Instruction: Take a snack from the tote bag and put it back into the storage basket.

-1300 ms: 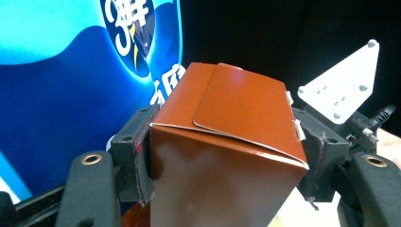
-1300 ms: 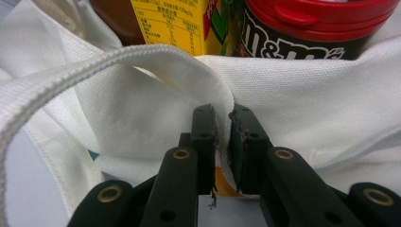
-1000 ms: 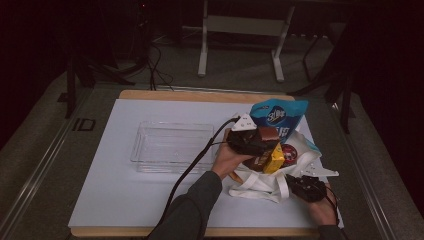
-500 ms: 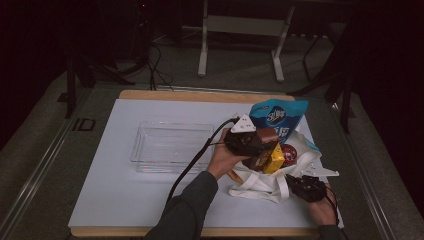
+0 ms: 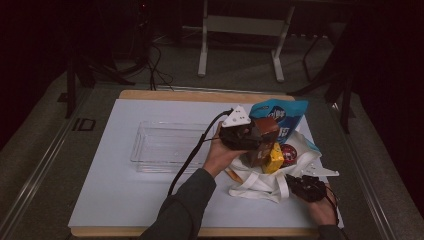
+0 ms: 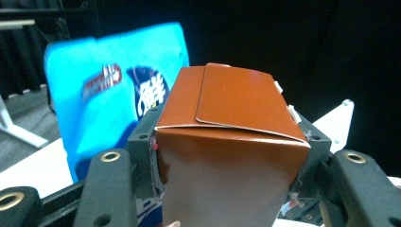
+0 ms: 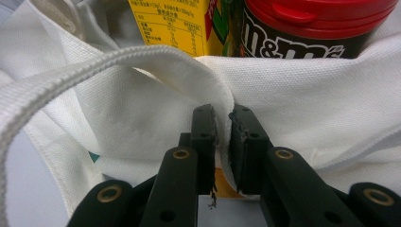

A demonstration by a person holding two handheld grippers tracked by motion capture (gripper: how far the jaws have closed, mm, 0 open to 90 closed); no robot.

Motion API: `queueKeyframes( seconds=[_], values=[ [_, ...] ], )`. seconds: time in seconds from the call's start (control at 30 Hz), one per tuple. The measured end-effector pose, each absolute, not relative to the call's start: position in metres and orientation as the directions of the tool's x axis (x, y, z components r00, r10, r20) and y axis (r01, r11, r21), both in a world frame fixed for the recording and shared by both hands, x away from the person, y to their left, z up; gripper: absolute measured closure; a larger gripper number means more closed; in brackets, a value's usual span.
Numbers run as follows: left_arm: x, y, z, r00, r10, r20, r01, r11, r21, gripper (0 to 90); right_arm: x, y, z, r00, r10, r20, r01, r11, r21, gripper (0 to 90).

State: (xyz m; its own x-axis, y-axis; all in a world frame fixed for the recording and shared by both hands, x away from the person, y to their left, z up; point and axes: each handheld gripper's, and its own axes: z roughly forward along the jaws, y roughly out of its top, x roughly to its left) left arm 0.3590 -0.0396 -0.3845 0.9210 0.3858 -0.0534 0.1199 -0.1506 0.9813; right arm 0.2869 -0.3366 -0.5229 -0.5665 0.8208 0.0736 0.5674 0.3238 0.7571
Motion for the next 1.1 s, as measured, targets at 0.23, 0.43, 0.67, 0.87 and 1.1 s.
queueKeyframes(
  seconds=[0.23,0.43,0.67,0.87,1.1],
  values=[
    [0.359,-0.024,-0.375,0.922,0.378,-0.085,0.134,-0.106,0.985,42.7,0.287,-0.337,-0.523,-0.566,0.820,0.079,0.569,0.319,0.758,80.3],
    [0.358,-0.012,-0.370,0.918,0.386,-0.086,0.135,-0.101,0.986,42.6,0.287,-0.338,-0.523,-0.564,0.821,0.085,0.571,0.313,0.759,80.2],
    [0.357,0.005,-0.363,0.926,0.364,-0.104,0.144,-0.086,0.986,42.6,0.287,-0.338,-0.523,-0.565,0.820,0.087,0.571,0.313,0.759,80.2],
    [0.355,0.020,-0.357,0.925,0.369,-0.094,0.135,-0.087,0.987,42.6,0.287,-0.338,-0.524,-0.566,0.819,0.091,0.571,0.310,0.760,80.2],
    [0.354,0.042,-0.348,0.919,0.380,-0.099,0.127,-0.051,0.991,42.6,0.287,-0.338,-0.524,-0.565,0.820,0.092,0.571,0.308,0.761,80.2]
  ],
)
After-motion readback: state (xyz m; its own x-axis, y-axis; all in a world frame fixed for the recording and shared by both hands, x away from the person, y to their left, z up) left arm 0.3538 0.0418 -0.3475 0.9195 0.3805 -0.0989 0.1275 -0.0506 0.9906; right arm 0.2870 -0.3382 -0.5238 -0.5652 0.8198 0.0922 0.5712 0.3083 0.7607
